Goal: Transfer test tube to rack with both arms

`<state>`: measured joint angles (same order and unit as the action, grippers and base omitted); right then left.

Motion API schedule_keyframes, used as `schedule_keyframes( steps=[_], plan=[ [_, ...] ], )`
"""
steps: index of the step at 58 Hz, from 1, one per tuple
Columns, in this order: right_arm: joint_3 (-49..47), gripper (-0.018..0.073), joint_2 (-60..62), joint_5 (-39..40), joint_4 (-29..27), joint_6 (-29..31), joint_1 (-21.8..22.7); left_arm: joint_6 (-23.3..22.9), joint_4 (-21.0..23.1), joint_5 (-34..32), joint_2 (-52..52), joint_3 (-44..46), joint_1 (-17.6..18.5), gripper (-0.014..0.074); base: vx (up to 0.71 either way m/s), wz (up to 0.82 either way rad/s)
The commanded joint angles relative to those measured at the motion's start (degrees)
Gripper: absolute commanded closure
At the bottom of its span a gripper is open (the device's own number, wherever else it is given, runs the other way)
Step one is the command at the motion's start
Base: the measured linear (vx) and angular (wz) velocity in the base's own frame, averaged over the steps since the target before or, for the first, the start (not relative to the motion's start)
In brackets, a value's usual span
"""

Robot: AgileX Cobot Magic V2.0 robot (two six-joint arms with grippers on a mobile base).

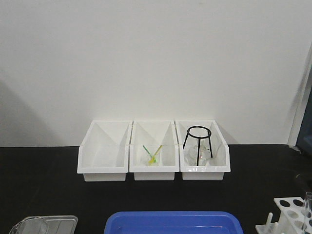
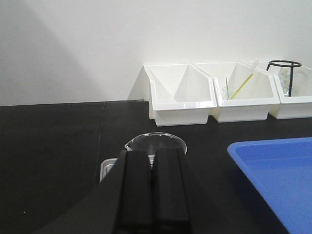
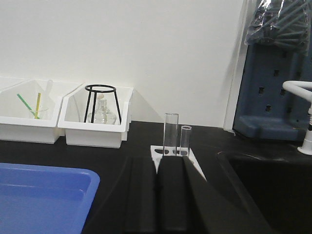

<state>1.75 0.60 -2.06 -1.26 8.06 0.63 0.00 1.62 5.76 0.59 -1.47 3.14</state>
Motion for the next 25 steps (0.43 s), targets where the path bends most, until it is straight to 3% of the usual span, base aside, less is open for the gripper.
schedule_keyframes(
  steps=[1, 25],
  plan=[
    [0.13, 0.057, 0.82, 4.34, 0.23, 0.36, -0.07, -0.47, 0.51, -4.81, 0.98, -0.25, 0.05, 0.0599, 0.0, 0.0],
    [0.13, 0.057, 0.82, 4.1, 0.22, 0.36, -0.07, -0.47, 0.51, -4.81, 0.98, -0.25, 0.05, 0.0599, 0.0, 0.0]
  ],
)
